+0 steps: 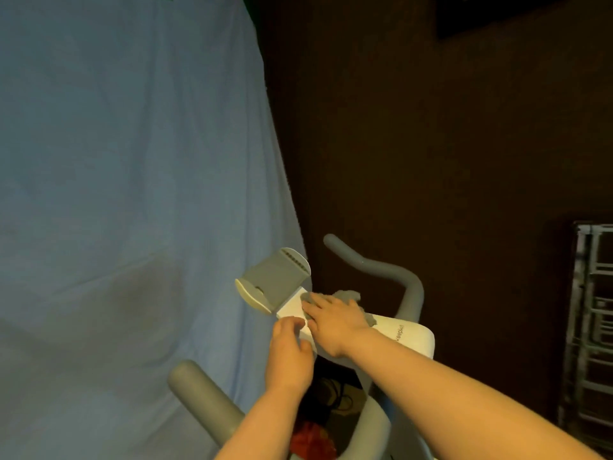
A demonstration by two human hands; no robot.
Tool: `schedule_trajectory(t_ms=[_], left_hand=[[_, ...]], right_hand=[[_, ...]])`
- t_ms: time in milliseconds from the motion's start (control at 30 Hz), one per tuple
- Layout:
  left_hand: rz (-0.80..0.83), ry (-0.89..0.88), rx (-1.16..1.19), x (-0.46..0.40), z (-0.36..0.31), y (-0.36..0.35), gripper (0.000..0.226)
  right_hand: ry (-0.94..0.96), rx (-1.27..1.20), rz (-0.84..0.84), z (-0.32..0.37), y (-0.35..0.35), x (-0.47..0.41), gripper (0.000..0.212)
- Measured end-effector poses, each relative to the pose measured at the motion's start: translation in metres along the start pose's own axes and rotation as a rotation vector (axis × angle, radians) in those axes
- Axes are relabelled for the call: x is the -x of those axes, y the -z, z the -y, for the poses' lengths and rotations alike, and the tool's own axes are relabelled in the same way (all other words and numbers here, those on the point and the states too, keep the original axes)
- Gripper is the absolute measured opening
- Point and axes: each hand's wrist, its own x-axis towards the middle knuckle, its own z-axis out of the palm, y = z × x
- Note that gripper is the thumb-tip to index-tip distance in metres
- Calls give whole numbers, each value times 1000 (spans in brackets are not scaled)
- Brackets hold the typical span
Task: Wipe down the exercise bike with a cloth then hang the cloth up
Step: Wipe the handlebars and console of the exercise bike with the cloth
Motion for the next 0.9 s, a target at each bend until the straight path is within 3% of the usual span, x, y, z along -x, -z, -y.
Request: schedule_trajectory(t_ms=[100,167,233,300,367,567,667,767,833,900], left_hand=[[-18,-1,26,1,-2,0,12],[-24,-9,24,0,-2,1,10],[-12,-7,-7,0,-5,2,14],[4,-2,-30,2,-4,1,23],[11,-15,-32,3,-3,1,30],[14,-17,-17,3,-5,2,25],[30,23,-5,2,-6,3,36],[42,32,-19,3,-5,3,41],[41,24,-16,4,-4,3,36],[15,20,-10,4,-3,2,20]], right_hand=[[182,17,-209,-4,-15,26,54],[312,-38,-248,-21,-10,38,52],[218,-62,-165,-29,-4,28,46],[-7,-79,-78,-17,0,9,44],[-108,-19,-69,-3,-4,-4,43],[313,-72,-149,-37,-5,32,48],[121,-144,6,-37,-2,0,48],[-27,-12,-7,-13,-6,-14,50],[75,24,-112,-13,-13,6,49],[311,-32,-227,-26,-14,30,48]])
